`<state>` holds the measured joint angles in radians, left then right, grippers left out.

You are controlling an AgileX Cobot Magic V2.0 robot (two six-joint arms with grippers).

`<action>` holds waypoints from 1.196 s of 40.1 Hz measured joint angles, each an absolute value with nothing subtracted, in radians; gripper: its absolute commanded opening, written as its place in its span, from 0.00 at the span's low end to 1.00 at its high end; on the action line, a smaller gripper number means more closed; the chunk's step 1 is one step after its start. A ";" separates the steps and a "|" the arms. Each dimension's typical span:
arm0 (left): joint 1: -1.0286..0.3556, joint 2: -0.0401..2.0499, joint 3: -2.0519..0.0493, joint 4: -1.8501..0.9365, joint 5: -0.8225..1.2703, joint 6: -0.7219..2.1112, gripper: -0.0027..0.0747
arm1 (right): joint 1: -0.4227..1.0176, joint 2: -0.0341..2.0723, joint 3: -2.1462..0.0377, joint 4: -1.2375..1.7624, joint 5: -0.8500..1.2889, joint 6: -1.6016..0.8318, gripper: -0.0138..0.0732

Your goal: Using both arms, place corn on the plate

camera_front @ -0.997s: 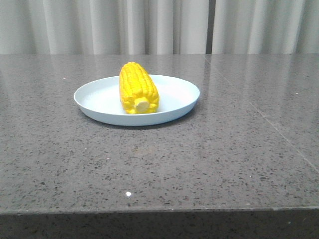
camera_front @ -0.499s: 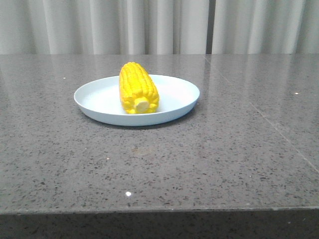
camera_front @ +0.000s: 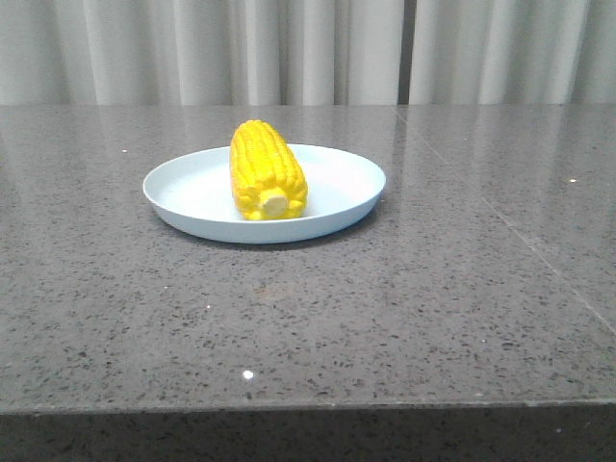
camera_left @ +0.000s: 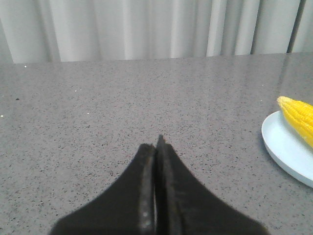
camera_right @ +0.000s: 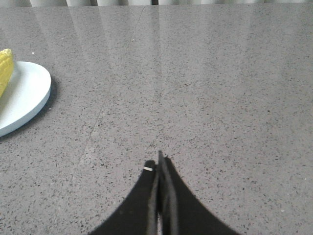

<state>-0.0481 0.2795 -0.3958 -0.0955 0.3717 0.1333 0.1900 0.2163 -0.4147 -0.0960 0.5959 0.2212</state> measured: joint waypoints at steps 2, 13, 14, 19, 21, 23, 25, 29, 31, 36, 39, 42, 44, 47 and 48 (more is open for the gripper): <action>-0.048 0.276 -0.381 -0.096 0.354 0.133 0.01 | 0.190 0.216 -0.415 -0.096 0.596 0.221 0.09; -0.048 0.114 -0.204 -0.083 0.218 0.133 0.01 | 0.190 0.216 -0.415 -0.096 0.596 0.221 0.09; -0.048 0.094 -0.186 -0.081 0.216 0.133 0.01 | 0.190 0.216 -0.415 -0.096 0.596 0.221 0.09; -0.048 0.000 -0.091 -0.081 0.210 0.133 0.01 | 0.190 0.216 -0.415 -0.096 0.598 0.221 0.09; -0.048 -0.004 -0.065 -0.081 0.199 0.133 0.01 | 0.190 0.216 -0.415 -0.096 0.598 0.221 0.09; -0.048 -0.004 -0.042 -0.081 0.194 0.133 0.01 | 0.190 0.216 -0.415 -0.096 0.598 0.221 0.09; -0.048 -0.004 -0.024 -0.081 0.189 0.133 0.01 | 0.190 0.216 -0.415 -0.097 0.598 0.221 0.09; -0.048 -0.004 0.004 -0.079 0.172 0.133 0.01 | 0.190 0.216 -0.415 -0.097 0.598 0.221 0.09; -0.048 -0.004 0.004 -0.079 0.156 0.133 0.01 | 0.190 0.216 -0.415 -0.097 0.598 0.221 0.09; -0.048 -0.004 0.004 -0.079 0.134 0.133 0.01 | 0.190 0.216 -0.415 -0.097 0.598 0.221 0.09; -0.048 -0.004 0.004 -0.079 0.133 0.133 0.01 | 0.190 0.216 -0.415 -0.097 0.598 0.221 0.09; -0.048 -0.004 0.004 -0.079 0.132 0.133 0.01 | 0.190 0.216 -0.415 -0.097 0.598 0.221 0.09; -0.048 -0.004 0.004 -0.079 0.130 0.133 0.01 | 0.190 0.216 -0.415 -0.097 0.598 0.221 0.09; -0.048 -0.004 0.004 -0.079 0.130 0.133 0.01 | 0.190 0.216 -0.415 -0.097 0.598 0.221 0.09; -0.048 -0.004 0.004 -0.079 0.130 0.133 0.01 | 0.190 0.216 -0.415 -0.097 0.598 0.221 0.09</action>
<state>-0.0481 -0.0043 0.0038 -0.0791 0.1297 0.1333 0.1900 0.2163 -0.4147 -0.0975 0.5978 0.2212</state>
